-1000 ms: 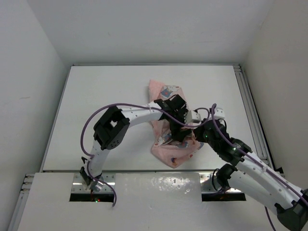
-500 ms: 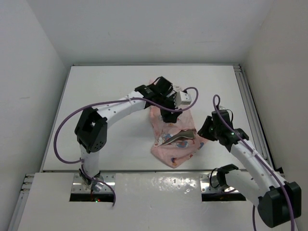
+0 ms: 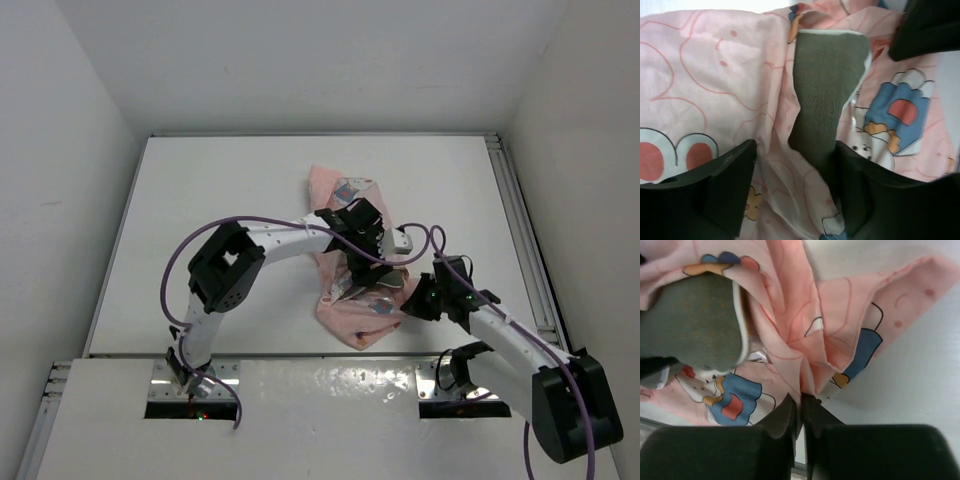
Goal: Put the pillow into the pillowcase
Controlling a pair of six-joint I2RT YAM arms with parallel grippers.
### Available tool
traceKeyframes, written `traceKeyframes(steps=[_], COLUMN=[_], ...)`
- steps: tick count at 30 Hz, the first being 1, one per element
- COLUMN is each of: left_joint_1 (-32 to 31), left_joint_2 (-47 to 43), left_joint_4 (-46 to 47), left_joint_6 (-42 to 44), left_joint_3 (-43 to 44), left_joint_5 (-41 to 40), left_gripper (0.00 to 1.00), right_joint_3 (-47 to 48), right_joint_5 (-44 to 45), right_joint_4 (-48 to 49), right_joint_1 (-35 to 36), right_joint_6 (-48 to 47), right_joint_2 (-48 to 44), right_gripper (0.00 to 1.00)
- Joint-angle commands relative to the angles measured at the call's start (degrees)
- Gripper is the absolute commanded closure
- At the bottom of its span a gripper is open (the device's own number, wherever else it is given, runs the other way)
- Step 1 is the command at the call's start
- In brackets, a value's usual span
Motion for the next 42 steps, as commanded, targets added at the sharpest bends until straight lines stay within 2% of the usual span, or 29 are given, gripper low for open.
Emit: traceKeyframes(steps=[1, 2, 3, 4, 6, 8, 11, 12, 14, 15, 18, 23, 26, 29, 30, 31, 34, 36, 37, 38, 39, 40, 41, 42], left_joint_1=[0.1, 0.1, 0.1, 0.0, 0.0, -0.1, -0.6, -0.9, -1.4, -1.6, -2.1, -2.1, -1.6, 0.7, 2.3, 3.0, 5.4, 6.4, 6.3, 5.2, 3.8, 2.4, -0.3, -1.7], left_joint_2=[1.6, 2.1, 2.2, 2.5, 2.3, 1.6, 1.8, 2.0, 2.4, 2.4, 2.3, 2.0, -0.1, -3.4, -4.3, -6.0, -9.5, -12.0, -12.8, -13.4, -14.1, -14.4, -14.6, -14.8], left_joint_4=[3.4, 3.5, 3.7, 3.5, 3.2, 3.3, 2.9, 2.6, 2.1, 1.9, 1.3, -3.5, -6.0, -6.7, -6.8, -6.8, -7.3, -7.7, -9.3, -11.0, -12.2, -13.1, -15.4, -16.9], left_joint_6=[-1.5, -1.6, -1.5, -0.4, 0.9, 2.4, 3.7, 3.8, 4.2, 4.2, 5.0, 6.1, 6.6, 5.5, 4.7, 4.6, 4.6, 5.2, 6.0, 9.1, 9.6, 9.7, 11.7, 13.0], left_joint_3=[-1.5, -2.1, -2.5, -2.8, -4.2, -6.0, -6.9, -6.9, -6.7, -6.6, -6.2, -3.0, -0.5, 1.3, 2.1, 2.3, 3.6, 5.0, 5.5, 7.4, 8.3, 8.8, 8.8, 8.0], left_joint_5=[-2.4, -3.1, -4.0, -5.6, -7.0, -7.5, -6.6, -6.6, -6.1, -5.7, -4.1, 0.0, 3.0, 6.6, 7.5, 7.7, 7.2, 5.9, 5.3, 4.0, 2.2, 0.6, -0.3, -0.1], left_gripper=[0.42, 0.49, 0.67, 0.78, 0.89, 0.89, 0.83, 0.77, 0.69, 0.61, 0.50, 0.33, 0.28, 0.19, 0.16, 0.11, 0.05, 0.04, 0.18, 0.41, 0.63, 0.91, 0.97, 0.98], right_joint_3=[-0.7, -0.6, -0.3, 0.0, 0.4, 1.2, 3.4, 4.0, 6.3, 6.9, 8.0, 9.1, 8.3, 7.8, 8.1, 8.3, 9.2, 11.0, 11.8, 13.3, 13.7, 14.4, 14.9, 16.0], right_joint_5=[0.5, 3.9, 6.0, 7.9, 11.6, 11.9, 8.0, 6.6, 4.2, 3.7, 2.2, 0.8, -0.1, 1.0, 1.3, 3.1, 7.7, 8.5, 8.9, 9.1, 9.3, 9.4, 9.5, 9.5], right_joint_4=[5.1, 4.3, 3.2, 0.7, -1.5, -1.3, 2.1, 3.4, 4.4, 5.5, 8.8, 14.0, 16.8, 15.8, 15.7, 15.7, 13.0, 11.9, 10.5, 10.2, 10.0, 9.8, 9.2, 9.4], right_joint_1=[-1.0, -1.5, -3.0, -3.8, -6.2, -7.1, -6.7, -5.7, -4.2, -2.7, -0.8, 0.6, 0.6, -0.1, -0.2, -0.2, -0.1, -0.1, -0.1, -0.1, -0.1, -0.5, -1.0, -1.7], right_joint_6=[2.1, 2.6, 3.0, 3.2, 3.2, 2.6, 0.2, -0.3, -1.8, -2.2, -2.6, -1.4, 2.0, 5.4, 6.3, 6.9, 9.5, 9.7, 9.7, 9.5, 9.3, 9.3, 9.4, 9.6], right_joint_2=[-1.6, -2.8, -6.1, -8.3, -14.7, -18.2, -20.7, -20.6, -19.9, -19.8, -20.0, -17.2, -13.8, -10.5, -10.1, -9.8, -9.0, -6.9, -5.6, -4.4, -1.9, -0.5, 0.5, 2.8], right_gripper=[1.00, 1.00, 1.00, 1.00, 1.00, 1.00, 1.00, 1.00, 1.00, 1.00, 1.00, 1.00, 1.00, 1.00, 0.99, 0.87, 0.77, 0.81, 0.84, 0.89, 0.89, 0.89, 0.89, 0.88])
